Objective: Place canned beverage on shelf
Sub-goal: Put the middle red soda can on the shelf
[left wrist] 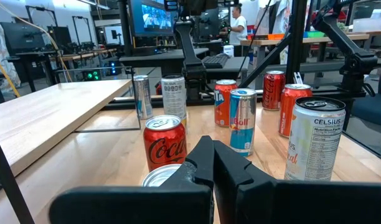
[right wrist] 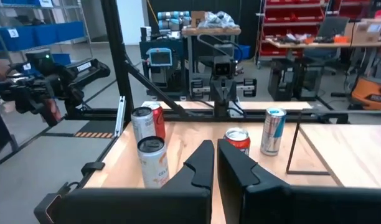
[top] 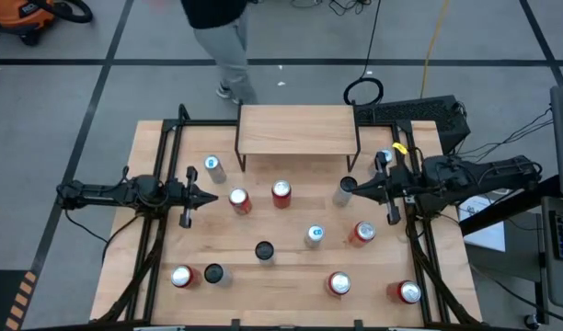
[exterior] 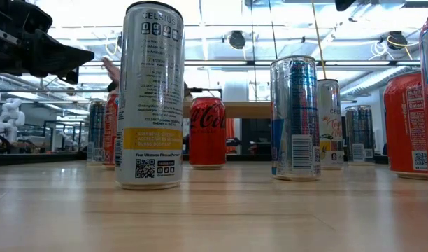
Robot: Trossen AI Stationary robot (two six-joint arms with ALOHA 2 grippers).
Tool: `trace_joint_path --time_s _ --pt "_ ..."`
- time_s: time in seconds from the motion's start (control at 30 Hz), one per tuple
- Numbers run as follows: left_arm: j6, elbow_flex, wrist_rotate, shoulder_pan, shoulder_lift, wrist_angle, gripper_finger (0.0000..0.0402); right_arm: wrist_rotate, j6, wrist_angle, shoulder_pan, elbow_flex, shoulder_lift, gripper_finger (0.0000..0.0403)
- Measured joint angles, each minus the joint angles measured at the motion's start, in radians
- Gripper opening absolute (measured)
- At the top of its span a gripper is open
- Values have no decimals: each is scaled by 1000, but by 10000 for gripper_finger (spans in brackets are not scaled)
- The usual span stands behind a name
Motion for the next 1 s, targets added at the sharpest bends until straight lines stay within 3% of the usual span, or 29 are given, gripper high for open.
trace_joint_path --time_s 0.87,1.0 --pt "0 0 -1 0 0 2 0 2 -11 -265 0 317 220 0" --pt "3 0 -43 0 0 6 0 3 0 -281 0 332 233 0"
